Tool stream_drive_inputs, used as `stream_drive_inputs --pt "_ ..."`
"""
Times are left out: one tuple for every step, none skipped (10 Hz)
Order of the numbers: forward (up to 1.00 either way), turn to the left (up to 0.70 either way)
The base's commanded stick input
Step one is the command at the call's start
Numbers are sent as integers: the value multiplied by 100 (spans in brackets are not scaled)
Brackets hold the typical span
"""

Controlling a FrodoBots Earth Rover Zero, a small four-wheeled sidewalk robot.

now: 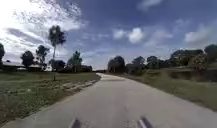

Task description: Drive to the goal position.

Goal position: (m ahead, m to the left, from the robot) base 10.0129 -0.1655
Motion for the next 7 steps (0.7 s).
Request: stream_drive_inputs --pt "69 3" --pt "69 3" --pt "69 3" --pt "69 3" --pt "69 3" --pt "69 20" --pt "69 28"
